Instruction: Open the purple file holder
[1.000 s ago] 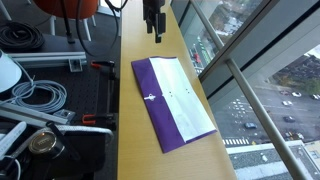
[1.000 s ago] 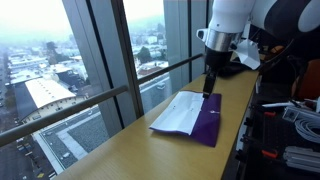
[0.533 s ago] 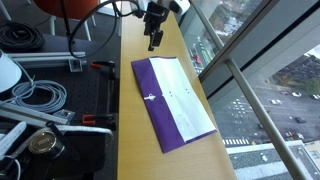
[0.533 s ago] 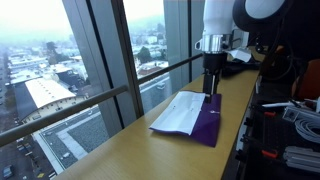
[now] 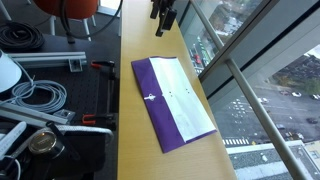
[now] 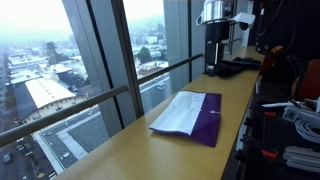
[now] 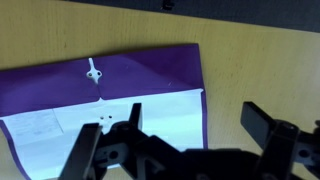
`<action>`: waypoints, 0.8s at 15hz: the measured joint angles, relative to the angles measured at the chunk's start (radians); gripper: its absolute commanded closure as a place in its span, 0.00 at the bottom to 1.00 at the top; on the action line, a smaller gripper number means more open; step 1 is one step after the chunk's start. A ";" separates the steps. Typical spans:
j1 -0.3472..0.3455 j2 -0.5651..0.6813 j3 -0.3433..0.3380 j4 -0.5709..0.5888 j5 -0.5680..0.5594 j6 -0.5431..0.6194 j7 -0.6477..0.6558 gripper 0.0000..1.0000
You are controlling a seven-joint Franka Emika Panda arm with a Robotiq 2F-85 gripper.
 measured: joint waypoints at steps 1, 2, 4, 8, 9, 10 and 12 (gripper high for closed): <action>0.000 -0.018 0.000 -0.001 -0.019 -0.013 0.006 0.00; 0.000 -0.033 0.000 -0.003 -0.033 -0.020 0.014 0.00; 0.001 -0.053 0.000 -0.010 -0.057 -0.021 0.037 0.00; 0.004 -0.062 0.000 -0.016 -0.064 -0.021 0.050 0.00; 0.004 -0.062 0.000 -0.017 -0.065 -0.021 0.050 0.00; 0.004 -0.062 0.000 -0.017 -0.065 -0.021 0.050 0.00; 0.004 -0.062 0.000 -0.017 -0.065 -0.021 0.050 0.00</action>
